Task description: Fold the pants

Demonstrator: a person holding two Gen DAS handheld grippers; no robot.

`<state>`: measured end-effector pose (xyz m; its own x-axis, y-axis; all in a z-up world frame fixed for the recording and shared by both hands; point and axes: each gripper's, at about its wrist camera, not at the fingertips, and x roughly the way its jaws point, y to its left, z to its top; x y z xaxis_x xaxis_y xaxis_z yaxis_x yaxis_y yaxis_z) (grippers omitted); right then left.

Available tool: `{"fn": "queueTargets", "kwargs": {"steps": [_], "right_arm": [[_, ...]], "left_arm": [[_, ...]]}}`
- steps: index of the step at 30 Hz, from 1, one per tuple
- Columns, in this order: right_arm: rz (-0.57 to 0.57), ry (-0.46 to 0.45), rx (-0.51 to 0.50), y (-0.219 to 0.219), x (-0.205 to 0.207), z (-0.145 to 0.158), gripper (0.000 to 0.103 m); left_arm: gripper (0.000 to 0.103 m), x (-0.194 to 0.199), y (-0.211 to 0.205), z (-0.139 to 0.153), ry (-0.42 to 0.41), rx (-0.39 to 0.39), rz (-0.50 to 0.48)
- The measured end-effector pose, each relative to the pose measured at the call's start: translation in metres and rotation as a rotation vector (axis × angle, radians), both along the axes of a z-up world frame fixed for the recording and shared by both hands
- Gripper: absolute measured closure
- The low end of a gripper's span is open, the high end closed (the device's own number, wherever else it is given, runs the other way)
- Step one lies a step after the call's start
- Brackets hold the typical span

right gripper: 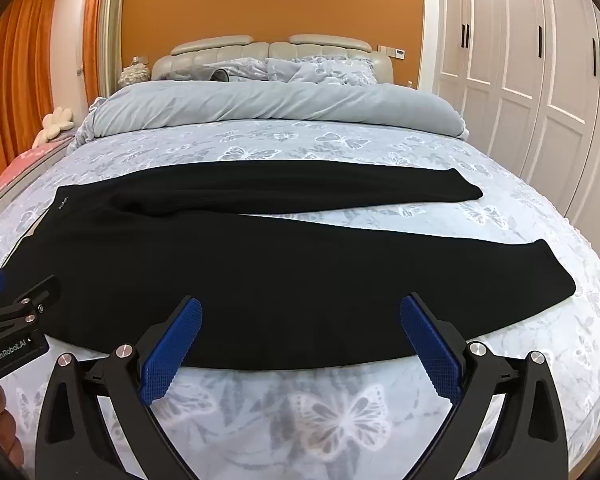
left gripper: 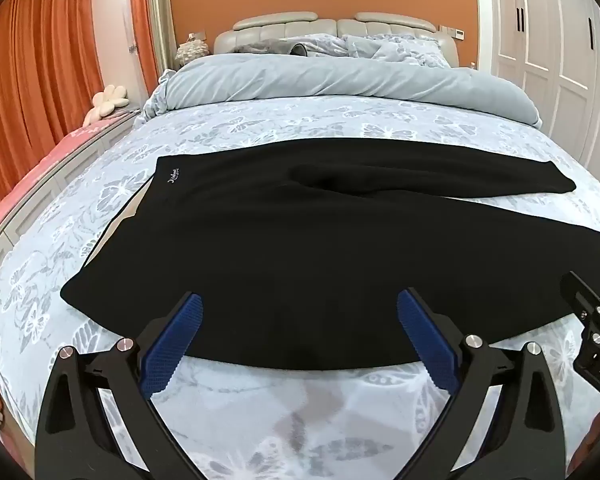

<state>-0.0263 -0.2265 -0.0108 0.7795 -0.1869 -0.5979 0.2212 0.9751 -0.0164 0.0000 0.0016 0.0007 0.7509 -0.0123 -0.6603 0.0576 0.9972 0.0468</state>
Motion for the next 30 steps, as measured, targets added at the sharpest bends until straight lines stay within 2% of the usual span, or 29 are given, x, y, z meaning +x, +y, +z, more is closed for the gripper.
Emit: {"fn": "queueTargets", "kwargs": {"steps": [2, 4, 5, 30], "right_arm": [[0.001, 0.001, 0.000, 0.000, 0.000, 0.000, 0.005], [0.001, 0.000, -0.002, 0.001, -0.001, 0.000, 0.005], [0.002, -0.001, -0.002, 0.001, -0.001, 0.001, 0.005], [0.006, -0.002, -0.005, 0.003, 0.002, 0.001, 0.005]], "left_arm": [[0.007, 0.001, 0.002, 0.000, 0.003, -0.004, -0.004], [0.007, -0.007, -0.001, 0.003, -0.027, 0.026, -0.002], [0.007, -0.004, -0.011, 0.005, -0.015, 0.051, -0.003], [0.005, -0.004, -0.012, -0.005, 0.001, 0.047, -0.006]]}}
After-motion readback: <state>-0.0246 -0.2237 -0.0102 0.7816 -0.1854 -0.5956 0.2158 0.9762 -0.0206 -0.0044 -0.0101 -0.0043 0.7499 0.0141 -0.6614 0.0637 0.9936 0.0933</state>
